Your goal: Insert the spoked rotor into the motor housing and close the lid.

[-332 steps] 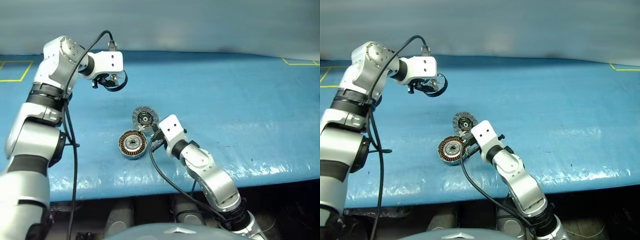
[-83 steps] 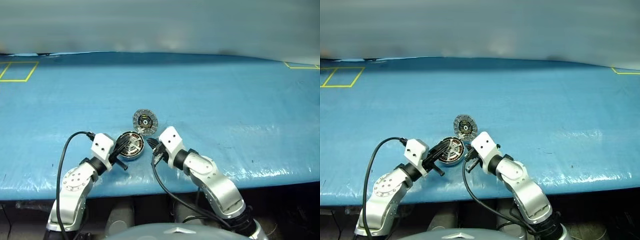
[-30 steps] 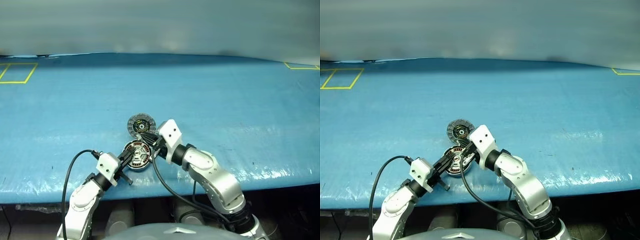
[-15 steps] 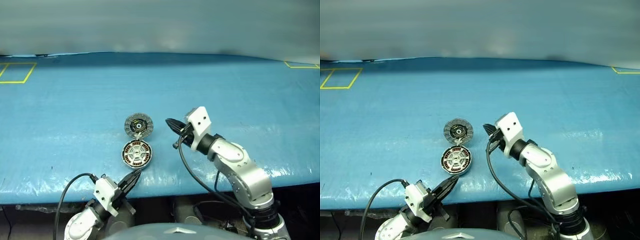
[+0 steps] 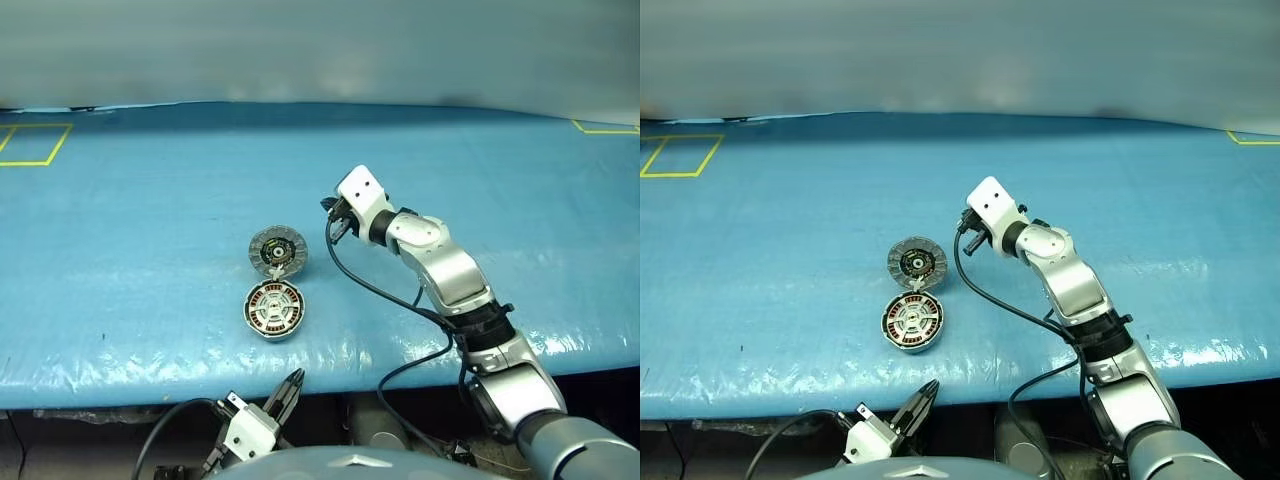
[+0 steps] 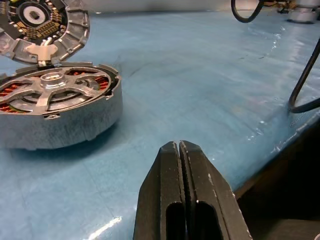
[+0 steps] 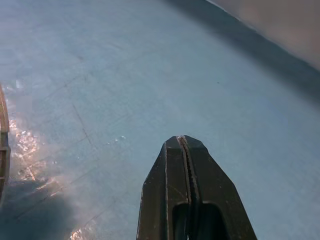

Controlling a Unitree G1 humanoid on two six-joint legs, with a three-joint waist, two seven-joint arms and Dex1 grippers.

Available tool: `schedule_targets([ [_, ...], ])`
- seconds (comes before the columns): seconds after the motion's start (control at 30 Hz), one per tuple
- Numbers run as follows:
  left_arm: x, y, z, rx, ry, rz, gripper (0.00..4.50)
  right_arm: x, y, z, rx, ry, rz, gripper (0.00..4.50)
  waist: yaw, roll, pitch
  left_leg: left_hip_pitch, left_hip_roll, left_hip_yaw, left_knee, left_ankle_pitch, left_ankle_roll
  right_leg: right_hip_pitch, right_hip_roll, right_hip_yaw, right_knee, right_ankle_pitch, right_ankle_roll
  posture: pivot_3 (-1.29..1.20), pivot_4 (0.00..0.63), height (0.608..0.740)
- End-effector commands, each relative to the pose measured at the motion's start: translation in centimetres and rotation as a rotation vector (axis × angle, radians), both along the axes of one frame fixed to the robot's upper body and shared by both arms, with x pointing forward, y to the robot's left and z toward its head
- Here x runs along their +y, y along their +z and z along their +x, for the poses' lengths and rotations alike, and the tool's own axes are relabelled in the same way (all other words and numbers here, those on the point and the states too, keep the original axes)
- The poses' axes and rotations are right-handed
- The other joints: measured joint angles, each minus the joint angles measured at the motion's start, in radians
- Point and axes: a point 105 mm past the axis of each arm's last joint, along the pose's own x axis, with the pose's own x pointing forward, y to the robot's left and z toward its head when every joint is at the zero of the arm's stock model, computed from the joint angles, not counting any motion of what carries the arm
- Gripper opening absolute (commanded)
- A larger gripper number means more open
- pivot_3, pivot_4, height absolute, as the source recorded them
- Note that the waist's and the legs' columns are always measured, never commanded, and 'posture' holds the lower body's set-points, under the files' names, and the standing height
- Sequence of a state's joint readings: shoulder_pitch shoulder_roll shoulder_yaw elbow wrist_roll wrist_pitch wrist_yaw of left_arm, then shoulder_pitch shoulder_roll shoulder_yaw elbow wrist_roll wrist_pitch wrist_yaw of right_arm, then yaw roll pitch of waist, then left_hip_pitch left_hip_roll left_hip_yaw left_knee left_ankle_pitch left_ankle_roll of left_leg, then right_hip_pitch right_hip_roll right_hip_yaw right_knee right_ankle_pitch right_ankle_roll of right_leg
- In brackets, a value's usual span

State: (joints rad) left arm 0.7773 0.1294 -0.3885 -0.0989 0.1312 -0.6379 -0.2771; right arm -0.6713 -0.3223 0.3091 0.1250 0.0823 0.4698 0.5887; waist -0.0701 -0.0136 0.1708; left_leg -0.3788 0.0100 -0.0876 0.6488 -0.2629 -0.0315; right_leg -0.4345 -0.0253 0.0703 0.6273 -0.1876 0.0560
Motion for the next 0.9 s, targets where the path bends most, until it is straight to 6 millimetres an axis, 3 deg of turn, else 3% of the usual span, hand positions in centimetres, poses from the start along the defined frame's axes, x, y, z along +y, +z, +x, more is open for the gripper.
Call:
schedule_targets([
  [0.03, -1.5, 0.5, -1.2, -0.04, 0.006, -0.008, 0.07, 1.6, 1.1, 0.1, 0.005, 0.153, 0.021, 0.0, -0.001, 0.0, 0.0, 0.0, 0.0, 0.0, 0.0, 0.0, 0.0, 0.0, 0.0, 0.0, 0.0, 0.0, 0.0, 0.0, 0.15, 0.74],
  [0.27, 0.0, 1.5, -0.6, -0.109, 0.084, 0.009, 0.07, 3.0, -0.7, 0.2, 0.063, 0.266, 0.003, 0.0, 0.0, 0.001, 0.0, 0.0, 0.0, 0.0, 0.0, 0.0, 0.0, 0.0, 0.0, 0.0, 0.001, 0.0, 0.0, 0.0, 0.15, 0.74],
  [0.5, 3.5, 3.3, 0.0, -0.163, 0.199, 0.005, 0.07, 5.0, -1.4, -0.8, 0.057, 0.31, 0.046, 0.0, -0.001, 0.003, 0.001, 0.0, 0.0, 0.0, 0.0, 0.0, 0.0, 0.0, 0.0, 0.0, 0.002, 0.0, 0.0, 0.0, 0.15, 0.74],
  [0.73, 5.5, 3.0, 0.2, -0.149, 0.245, 0.032, 0.07, 6.2, -2.3, -1.1, 0.061, 0.322, 0.056, 0.0, -0.002, 0.003, 0.001, 0.0, 0.0, 0.0, 0.001, 0.0, 0.0, 0.0, 0.0, 0.001, 0.002, 0.0, 0.0, 0.0, 0.15, 0.74],
  [0.9, 5.9, 2.8, 0.4, -0.144, 0.243, 0.036, 0.07, 6.9, -1.5, -1.4, 0.083, 0.385, 0.097, 0.0, -0.005, 0.003, 0.002, 0.001, 0.001, 0.0, 0.001, 0.0, 0.0, 0.0, 0.001, 0.001, 0.003, 0.0, 0.0, 0.0, 0.15, 0.74],
])
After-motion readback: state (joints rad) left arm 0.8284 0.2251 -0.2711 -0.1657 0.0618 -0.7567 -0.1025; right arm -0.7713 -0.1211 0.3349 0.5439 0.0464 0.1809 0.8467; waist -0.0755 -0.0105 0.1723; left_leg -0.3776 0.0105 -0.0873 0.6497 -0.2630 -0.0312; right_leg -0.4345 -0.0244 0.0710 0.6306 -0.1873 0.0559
